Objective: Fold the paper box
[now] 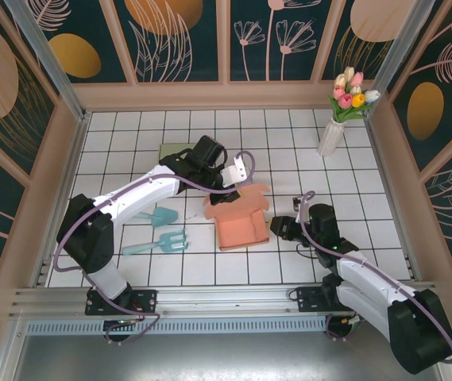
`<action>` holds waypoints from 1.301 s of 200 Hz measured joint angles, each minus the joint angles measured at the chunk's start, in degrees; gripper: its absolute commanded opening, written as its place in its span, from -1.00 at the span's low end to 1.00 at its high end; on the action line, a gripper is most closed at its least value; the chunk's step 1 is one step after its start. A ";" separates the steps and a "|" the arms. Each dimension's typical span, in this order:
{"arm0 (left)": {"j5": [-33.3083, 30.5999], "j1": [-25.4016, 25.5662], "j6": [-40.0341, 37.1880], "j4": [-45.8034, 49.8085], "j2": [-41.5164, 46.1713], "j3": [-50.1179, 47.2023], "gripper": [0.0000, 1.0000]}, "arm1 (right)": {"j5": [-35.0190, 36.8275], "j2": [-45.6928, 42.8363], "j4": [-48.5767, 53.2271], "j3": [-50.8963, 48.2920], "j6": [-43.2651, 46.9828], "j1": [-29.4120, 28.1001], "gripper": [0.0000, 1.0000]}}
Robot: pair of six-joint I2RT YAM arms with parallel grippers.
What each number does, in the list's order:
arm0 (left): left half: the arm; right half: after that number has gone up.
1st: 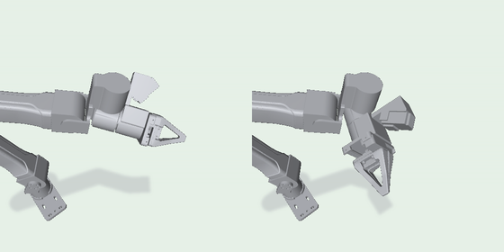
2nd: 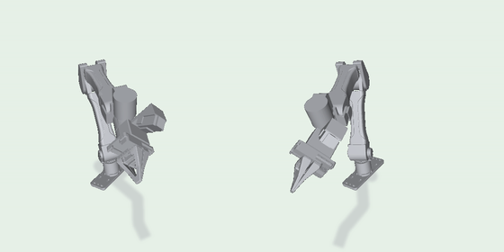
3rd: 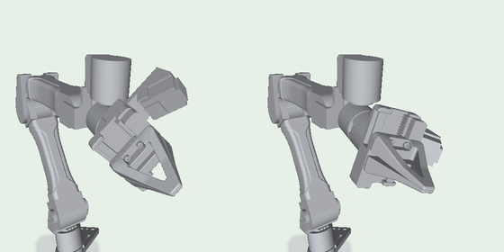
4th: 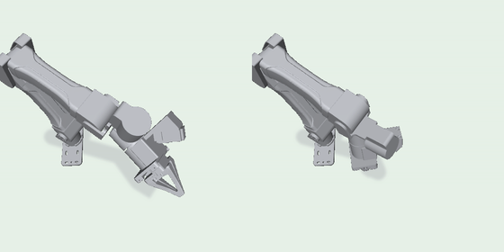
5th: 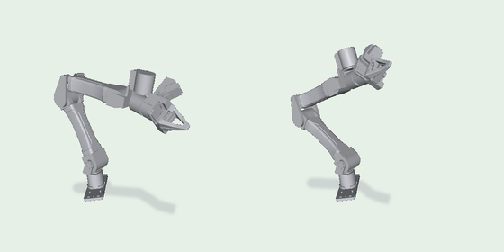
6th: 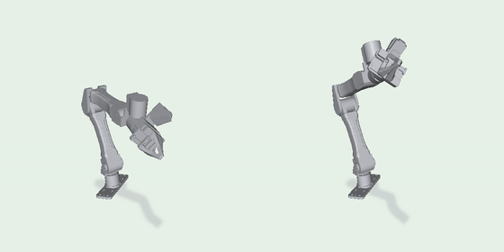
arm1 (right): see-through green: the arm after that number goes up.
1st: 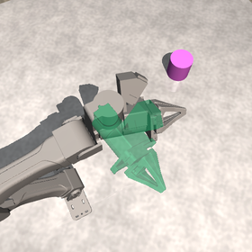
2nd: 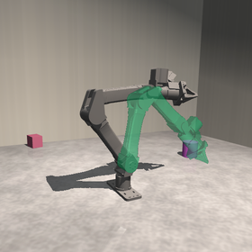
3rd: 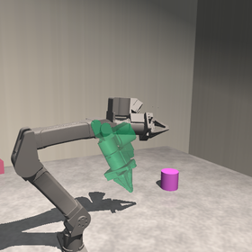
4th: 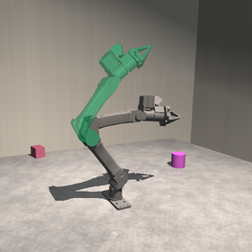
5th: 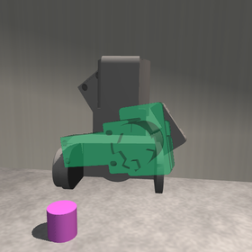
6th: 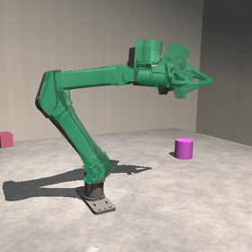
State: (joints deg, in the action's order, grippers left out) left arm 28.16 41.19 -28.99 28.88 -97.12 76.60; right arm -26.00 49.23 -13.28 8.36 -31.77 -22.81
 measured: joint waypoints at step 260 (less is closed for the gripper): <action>-0.85 0.07 2.47 -2.23 0.85 -0.31 -0.72 | 16.22 -10.16 9.68 1.44 -1.64 -5.05 -0.14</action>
State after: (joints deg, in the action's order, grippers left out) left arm 27.31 41.25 -26.52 26.65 -96.27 76.29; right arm -9.78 39.07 -3.60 9.80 -33.41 -27.86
